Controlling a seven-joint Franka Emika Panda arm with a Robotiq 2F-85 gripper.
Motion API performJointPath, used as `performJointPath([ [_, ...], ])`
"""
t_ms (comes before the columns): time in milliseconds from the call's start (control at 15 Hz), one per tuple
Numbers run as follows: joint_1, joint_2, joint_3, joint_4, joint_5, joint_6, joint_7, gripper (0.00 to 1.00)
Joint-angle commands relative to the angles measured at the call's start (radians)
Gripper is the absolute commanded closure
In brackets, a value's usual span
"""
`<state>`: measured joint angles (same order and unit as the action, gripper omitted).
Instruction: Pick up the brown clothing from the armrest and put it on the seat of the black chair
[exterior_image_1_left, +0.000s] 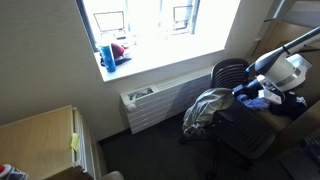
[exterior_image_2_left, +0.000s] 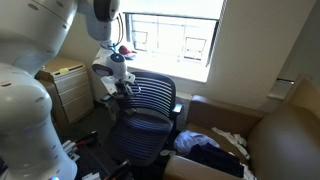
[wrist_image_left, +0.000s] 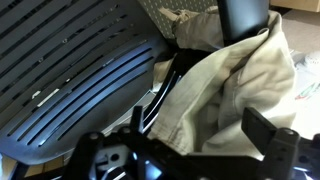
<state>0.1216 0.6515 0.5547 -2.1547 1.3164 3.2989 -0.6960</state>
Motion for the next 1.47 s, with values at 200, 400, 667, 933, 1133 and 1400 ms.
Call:
performJointPath([
  [200,-0.028,0.170,0.005,0.128,-0.050,0.121,-0.006,0.00],
  [400,-0.007,0.122,-0.011,0.077,-0.033,0.085,0.000,0.00],
  [667,-0.022,0.122,0.010,0.083,-0.047,0.088,-0.005,0.27],
  [933,-0.059,0.136,0.057,0.103,-0.099,0.110,-0.013,0.56],
  [1133,-0.089,0.155,0.102,0.117,-0.155,0.128,-0.012,0.77],
  [1400,-0.127,0.193,0.156,0.126,-0.217,0.176,0.005,1.00],
])
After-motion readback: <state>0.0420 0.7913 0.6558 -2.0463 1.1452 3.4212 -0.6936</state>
